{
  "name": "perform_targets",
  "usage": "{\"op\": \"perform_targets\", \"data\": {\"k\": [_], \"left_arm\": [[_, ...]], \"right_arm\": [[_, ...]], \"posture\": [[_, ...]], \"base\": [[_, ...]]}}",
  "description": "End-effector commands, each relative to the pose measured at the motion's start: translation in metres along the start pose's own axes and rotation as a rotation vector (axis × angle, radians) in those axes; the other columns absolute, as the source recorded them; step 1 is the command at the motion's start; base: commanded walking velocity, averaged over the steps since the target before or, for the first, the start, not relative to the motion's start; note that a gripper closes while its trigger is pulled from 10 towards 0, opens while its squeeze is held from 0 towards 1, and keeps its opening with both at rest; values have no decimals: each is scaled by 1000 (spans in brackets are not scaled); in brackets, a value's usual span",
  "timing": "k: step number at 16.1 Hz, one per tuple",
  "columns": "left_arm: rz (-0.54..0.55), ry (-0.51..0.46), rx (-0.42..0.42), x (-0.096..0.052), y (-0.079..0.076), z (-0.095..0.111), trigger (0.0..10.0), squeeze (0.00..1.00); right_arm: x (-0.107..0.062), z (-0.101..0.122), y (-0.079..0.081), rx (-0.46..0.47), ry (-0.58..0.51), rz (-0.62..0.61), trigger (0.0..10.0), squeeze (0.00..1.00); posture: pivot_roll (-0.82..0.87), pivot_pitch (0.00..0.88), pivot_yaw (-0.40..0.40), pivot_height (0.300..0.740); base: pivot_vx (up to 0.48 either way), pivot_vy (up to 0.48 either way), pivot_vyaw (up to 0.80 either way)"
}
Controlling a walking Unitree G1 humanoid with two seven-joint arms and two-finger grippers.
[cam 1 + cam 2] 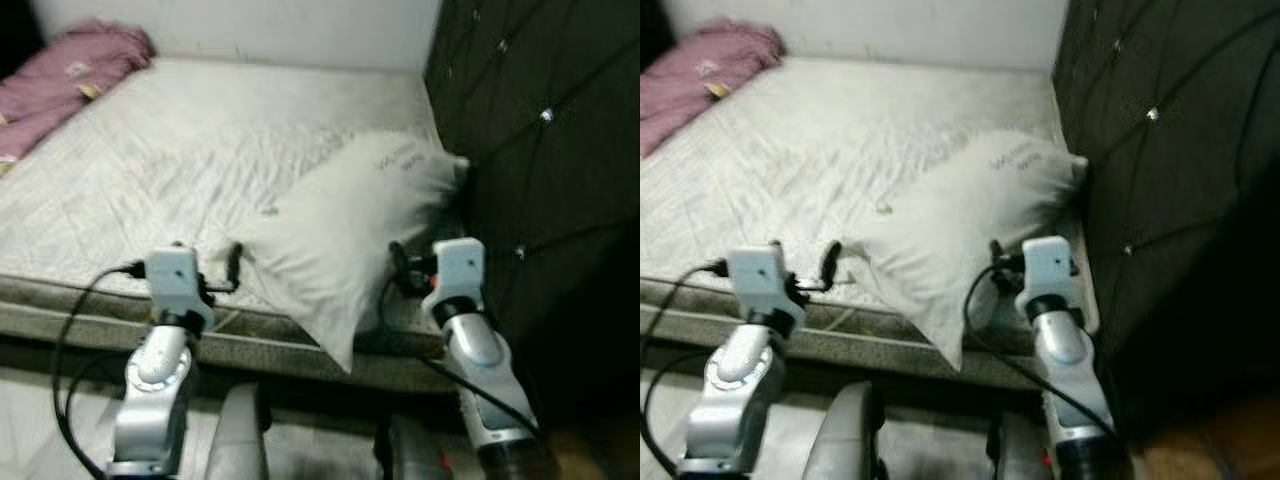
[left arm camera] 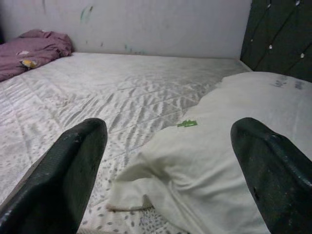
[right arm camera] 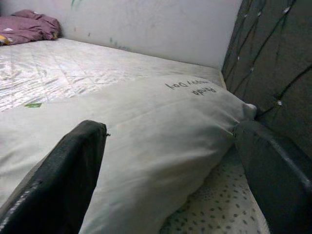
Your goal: Clean up the room
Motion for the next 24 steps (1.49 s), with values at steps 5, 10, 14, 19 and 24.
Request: {"op": "perform_targets", "data": {"k": [5, 10, 14, 19, 24], "left_arm": [[81, 35, -25, -13, 19, -6, 10000, 0], [125, 61, 9, -16, 29, -15, 10000, 0], [128, 55, 33, -11, 30, -11, 10000, 0], [144, 34, 27, -5, 26, -9, 10000, 0], [131, 21, 25, -4, 26, -7, 10000, 0]], "right_arm": [[-5, 1, -8, -10, 8, -23, 10000, 0], [-10, -6, -1, 10, 62, -10, 10000, 0], [-15, -14, 27, 42, 123, 137, 10000, 0], [-16, -19, 39, 24, 144, 249, 10000, 0], [-14, -22, 40, 27, 157, 265, 10000, 0]], "posture": [[3, 34, -5, 624], [-4, 58, 18, 624], [-23, 64, 18, 619], [-18, 53, -1, 579], [-15, 40, -4, 579]], "base": [[0, 0, 0], [0, 0, 0], [0, 0, 0], [0, 0, 0], [0, 0, 0]]}}
Point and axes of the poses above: a point about 5 cm out from each wrist's last joint towards the gripper, its own x axis pointing out of the wrist towards the gripper, its own z axis along the axis of the wrist's last joint, y = z × x, the point moved 5 cm from there along x, pointing out of the wrist towards the gripper, and after that the axes turned 10 degrees about -x, right-handed, at the moved point
